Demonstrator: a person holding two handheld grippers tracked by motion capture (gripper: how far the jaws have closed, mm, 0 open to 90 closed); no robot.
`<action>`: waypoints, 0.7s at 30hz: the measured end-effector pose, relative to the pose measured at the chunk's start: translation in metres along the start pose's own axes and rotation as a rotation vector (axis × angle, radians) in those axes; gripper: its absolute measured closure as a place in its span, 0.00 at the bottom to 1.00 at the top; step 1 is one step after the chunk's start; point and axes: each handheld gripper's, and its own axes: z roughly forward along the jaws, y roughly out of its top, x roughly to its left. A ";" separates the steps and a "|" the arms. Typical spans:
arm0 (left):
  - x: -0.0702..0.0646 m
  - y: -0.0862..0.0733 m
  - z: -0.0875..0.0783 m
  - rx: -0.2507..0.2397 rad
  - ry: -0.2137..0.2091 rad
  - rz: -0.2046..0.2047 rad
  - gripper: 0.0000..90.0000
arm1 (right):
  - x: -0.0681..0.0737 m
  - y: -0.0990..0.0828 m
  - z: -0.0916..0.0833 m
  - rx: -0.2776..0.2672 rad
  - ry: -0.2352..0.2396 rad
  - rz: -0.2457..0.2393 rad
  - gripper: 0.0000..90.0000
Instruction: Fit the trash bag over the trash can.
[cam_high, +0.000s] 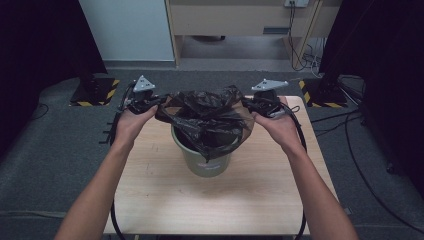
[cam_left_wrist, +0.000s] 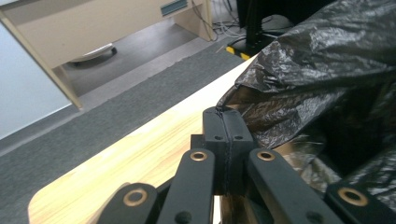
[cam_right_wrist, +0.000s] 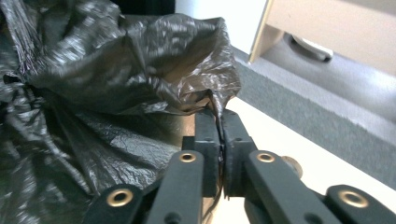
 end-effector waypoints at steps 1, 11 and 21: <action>0.001 0.000 0.002 0.003 0.004 -0.003 1.00 | -0.001 0.000 0.002 0.009 -0.008 0.005 0.99; 0.004 -0.010 0.026 0.074 -0.011 -0.016 1.00 | -0.007 -0.013 0.033 0.154 -0.027 0.035 1.00; 0.003 -0.022 0.033 0.124 -0.029 -0.033 1.00 | -0.011 -0.029 0.049 0.213 -0.013 0.065 1.00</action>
